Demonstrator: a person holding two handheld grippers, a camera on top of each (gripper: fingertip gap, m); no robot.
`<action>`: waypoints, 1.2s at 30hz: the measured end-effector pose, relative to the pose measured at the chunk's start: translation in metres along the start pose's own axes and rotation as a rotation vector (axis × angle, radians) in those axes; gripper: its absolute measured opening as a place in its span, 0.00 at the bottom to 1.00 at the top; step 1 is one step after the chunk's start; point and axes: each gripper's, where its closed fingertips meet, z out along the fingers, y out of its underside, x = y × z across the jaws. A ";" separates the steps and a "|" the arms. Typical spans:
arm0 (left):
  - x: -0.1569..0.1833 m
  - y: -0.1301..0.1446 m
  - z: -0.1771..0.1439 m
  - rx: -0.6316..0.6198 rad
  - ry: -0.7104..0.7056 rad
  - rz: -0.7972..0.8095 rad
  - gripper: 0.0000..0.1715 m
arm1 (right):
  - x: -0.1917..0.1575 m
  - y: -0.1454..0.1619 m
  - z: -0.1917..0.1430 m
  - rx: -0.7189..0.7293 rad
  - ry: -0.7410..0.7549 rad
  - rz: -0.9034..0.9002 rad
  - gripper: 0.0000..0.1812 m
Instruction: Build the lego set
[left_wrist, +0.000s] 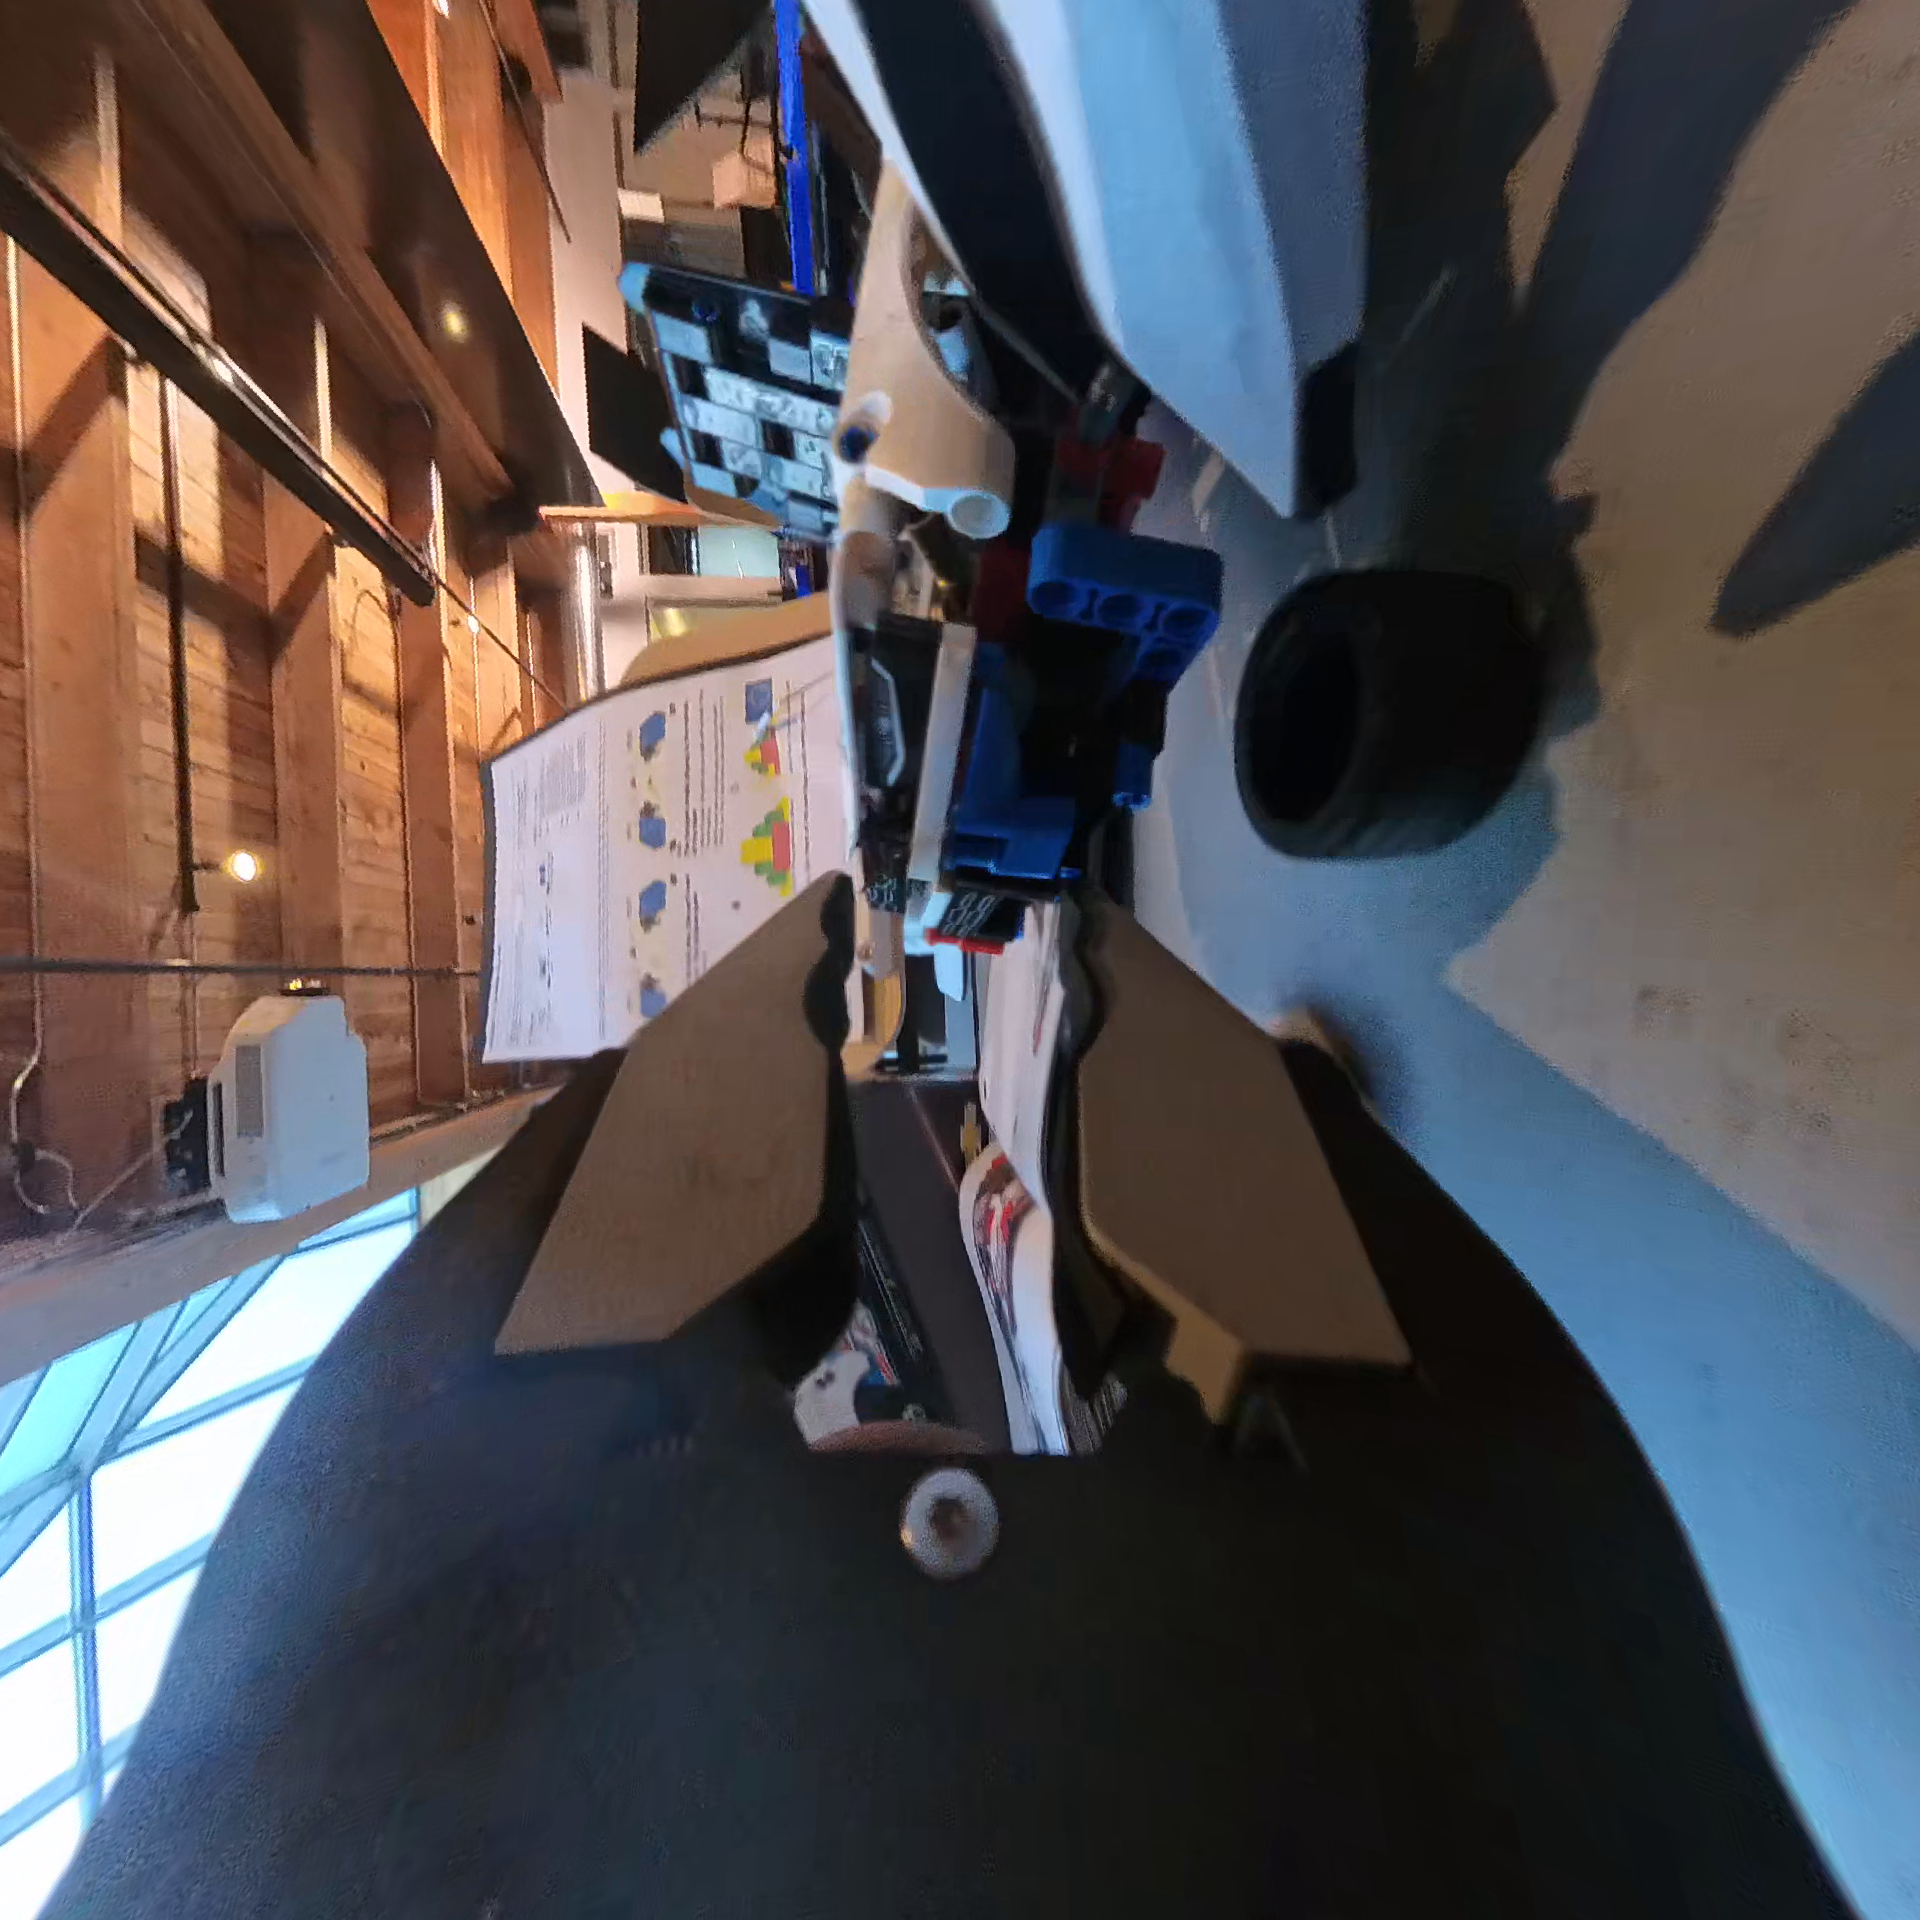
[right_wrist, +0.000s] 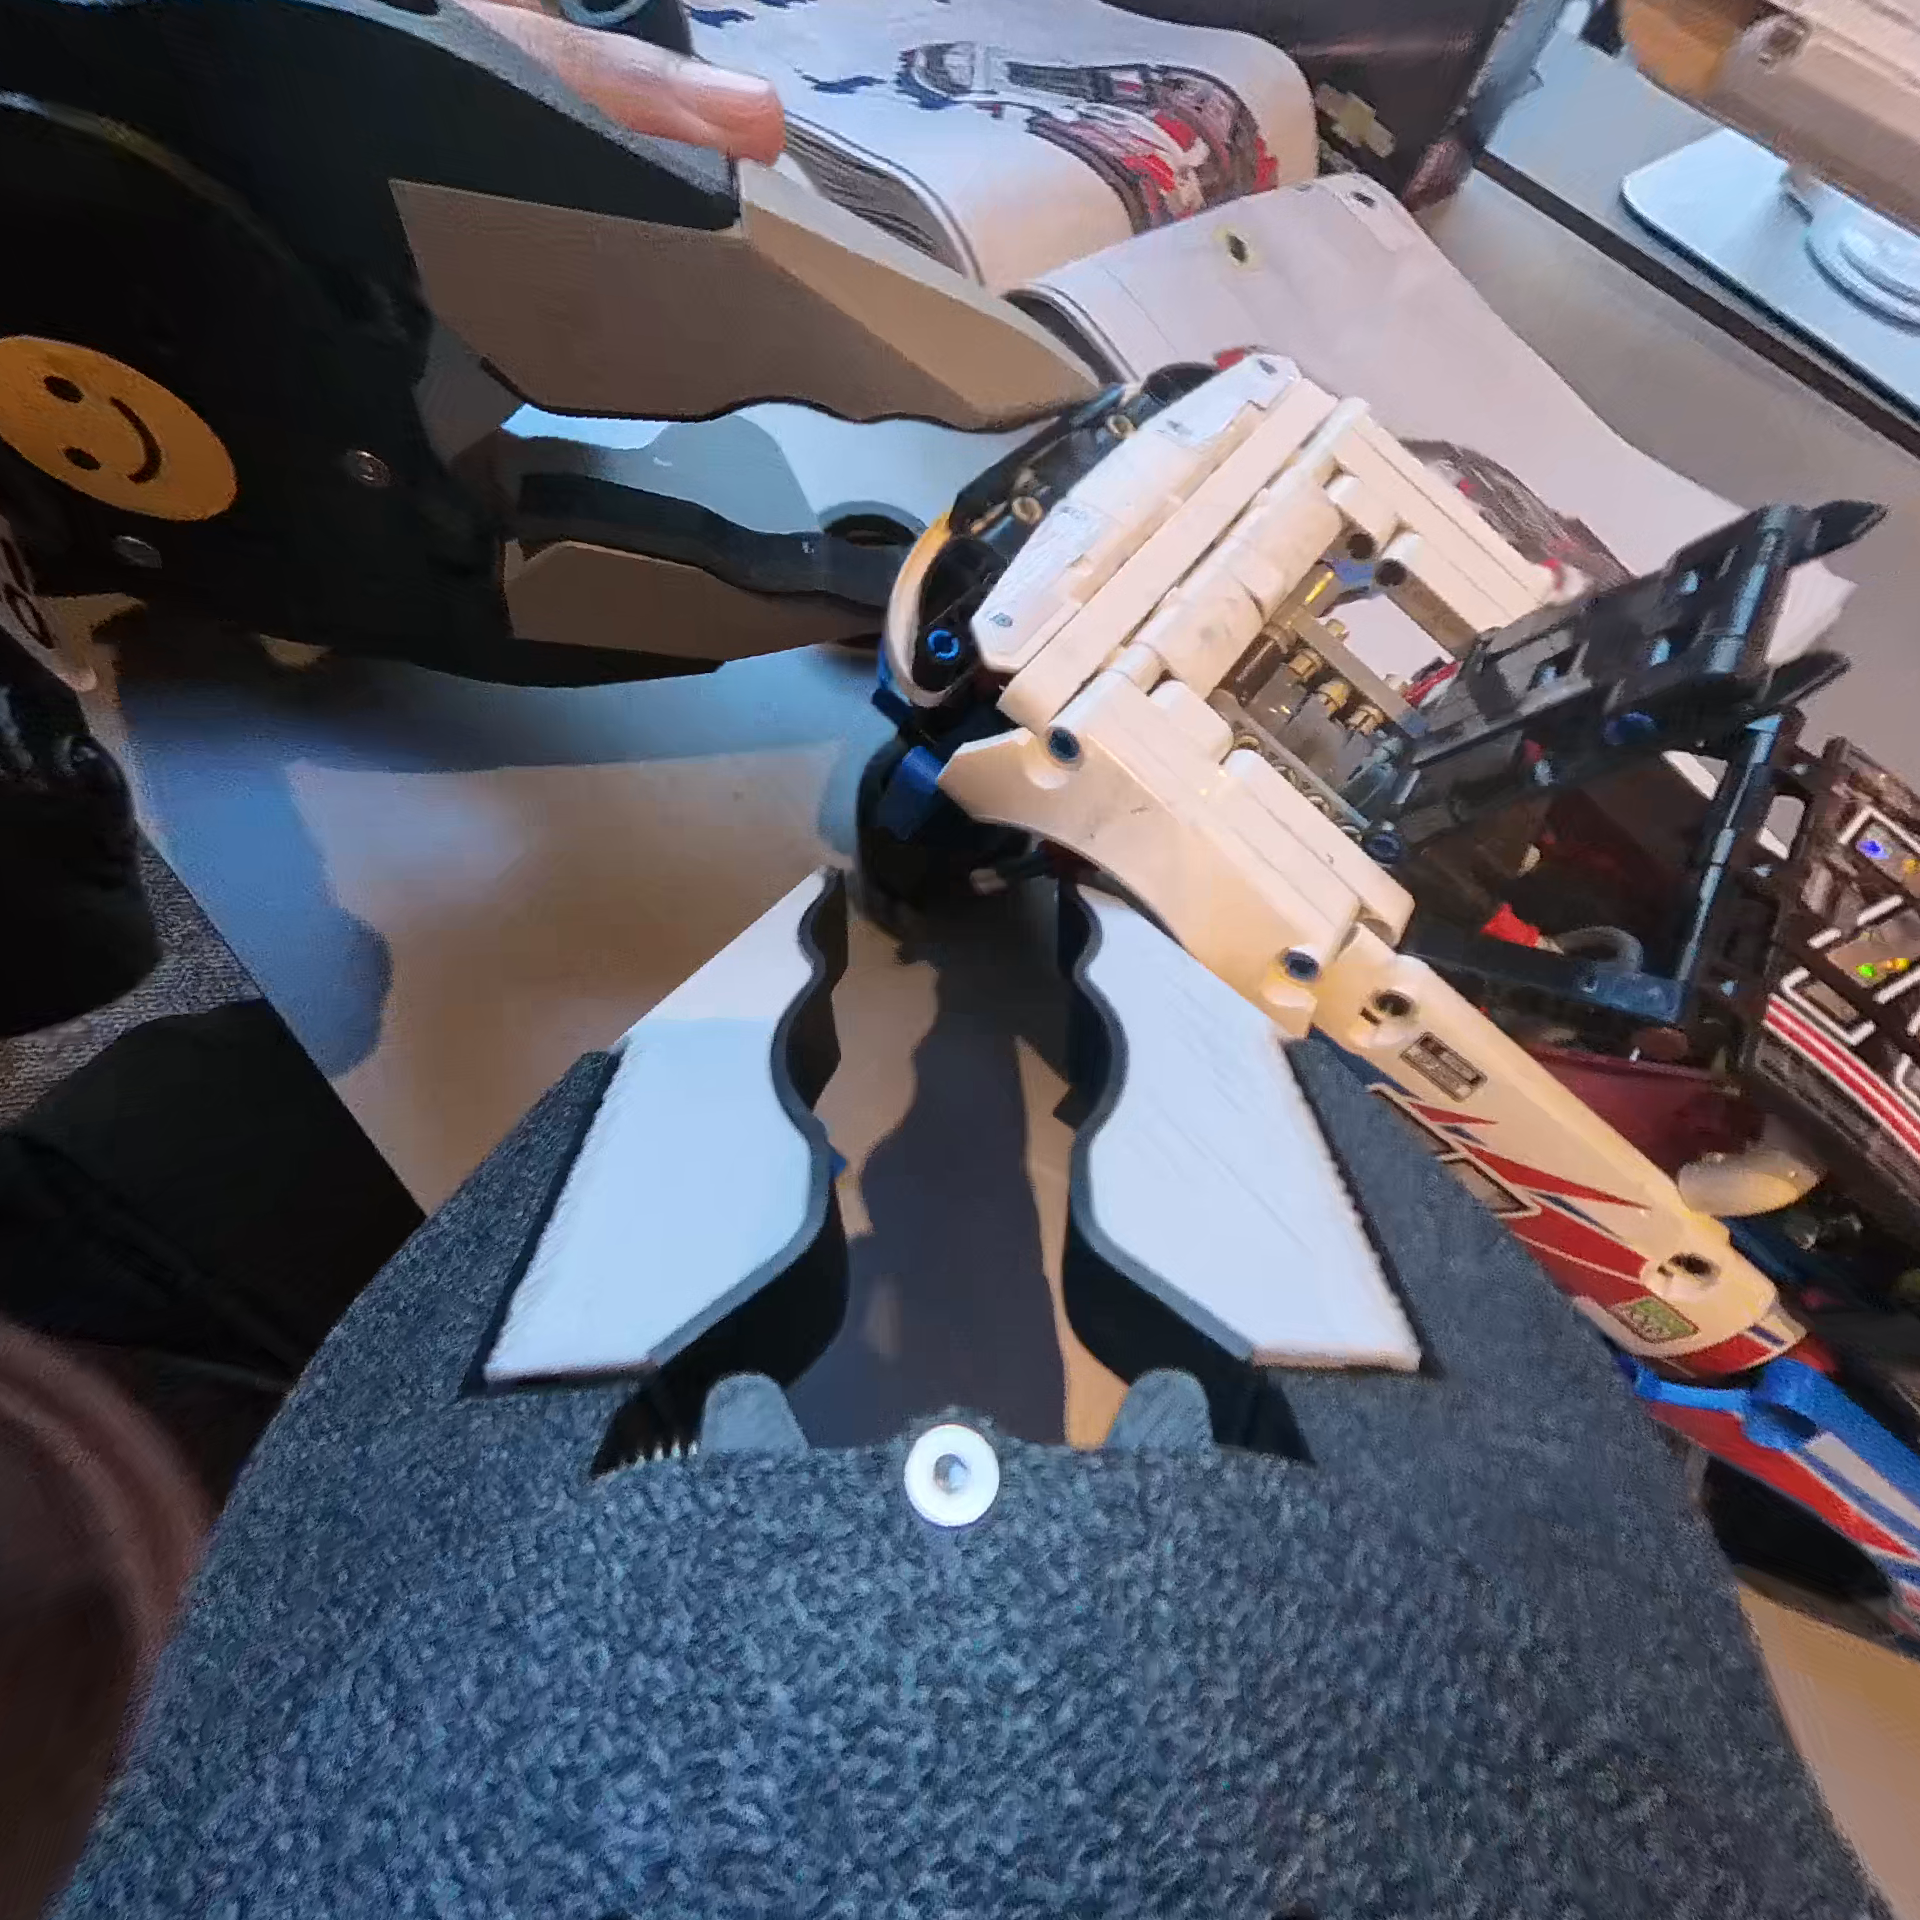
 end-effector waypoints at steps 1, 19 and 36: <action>0.000 0.004 -0.005 -0.003 -0.007 -0.007 0.21 | -0.004 -0.002 0.005 -0.005 -0.002 -0.011 0.24; 0.027 0.038 -0.043 -0.090 0.042 -0.090 0.20 | -0.036 0.019 -0.018 -0.046 -0.012 -0.135 0.24; 0.055 0.034 -0.038 0.186 0.850 -1.062 0.52 | 0.095 0.107 -0.066 -0.109 0.123 0.247 0.28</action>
